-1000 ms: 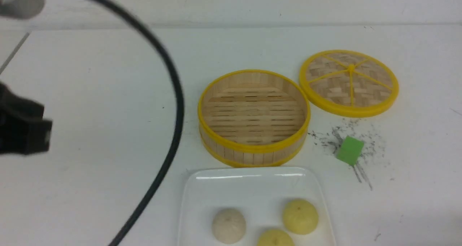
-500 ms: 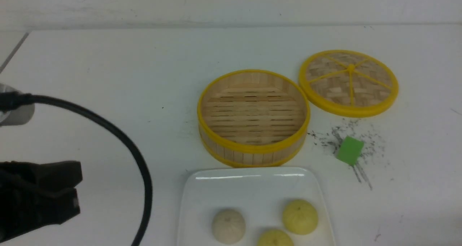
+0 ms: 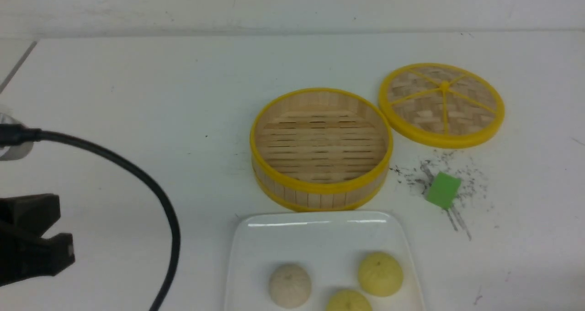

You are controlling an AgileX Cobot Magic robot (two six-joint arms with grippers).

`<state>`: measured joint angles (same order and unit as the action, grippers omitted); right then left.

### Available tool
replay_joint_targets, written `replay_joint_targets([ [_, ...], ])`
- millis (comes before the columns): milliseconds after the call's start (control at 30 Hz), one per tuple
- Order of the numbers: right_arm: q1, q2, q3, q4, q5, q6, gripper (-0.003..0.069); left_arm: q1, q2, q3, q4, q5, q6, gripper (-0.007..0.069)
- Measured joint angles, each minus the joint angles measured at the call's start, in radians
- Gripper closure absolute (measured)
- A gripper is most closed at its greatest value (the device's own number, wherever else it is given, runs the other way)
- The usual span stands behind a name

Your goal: Put the steamed buns into the plate on the white tablecloth.

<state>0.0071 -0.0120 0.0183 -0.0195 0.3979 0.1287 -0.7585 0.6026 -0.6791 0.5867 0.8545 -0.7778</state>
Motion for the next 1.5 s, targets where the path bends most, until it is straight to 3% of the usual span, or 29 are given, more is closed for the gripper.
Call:
replay_joint_targets([
  [167, 0.0, 0.0, 0.0, 0.0, 0.0, 0.0, 0.0573, 0.0, -0.006, 0.045, -0.059, -0.045, 0.009, 0.058],
  [433, 0.0, 0.0, 0.0, 0.0, 0.0, 0.0, 0.0561, 0.09, -0.087, 0.196, -0.225, -0.292, 0.191, 0.0576],
  [533, 0.0, 0.0, 0.0, 0.0, 0.0, 0.0, 0.0556, 0.248, -0.164, 0.28, -0.368, -0.384, 0.377, 0.0573],
  [733, 0.0, 0.0, 0.0, 0.0, 0.0, 0.0, 0.0547, 0.47, -0.288, 0.441, -0.474, -0.483, 0.553, 0.057],
  [1067, 0.0, 0.0, 0.0, 0.0, 0.0, 0.0, 0.0533, 0.642, -0.555, 0.69, -0.462, -0.512, 0.575, 0.0556],
  [1500, 0.0, 0.0, 0.0, 0.0, 0.001, 0.0, 0.0514, 0.734, -0.614, 0.706, -0.462, -0.491, 0.576, 0.0553],
])
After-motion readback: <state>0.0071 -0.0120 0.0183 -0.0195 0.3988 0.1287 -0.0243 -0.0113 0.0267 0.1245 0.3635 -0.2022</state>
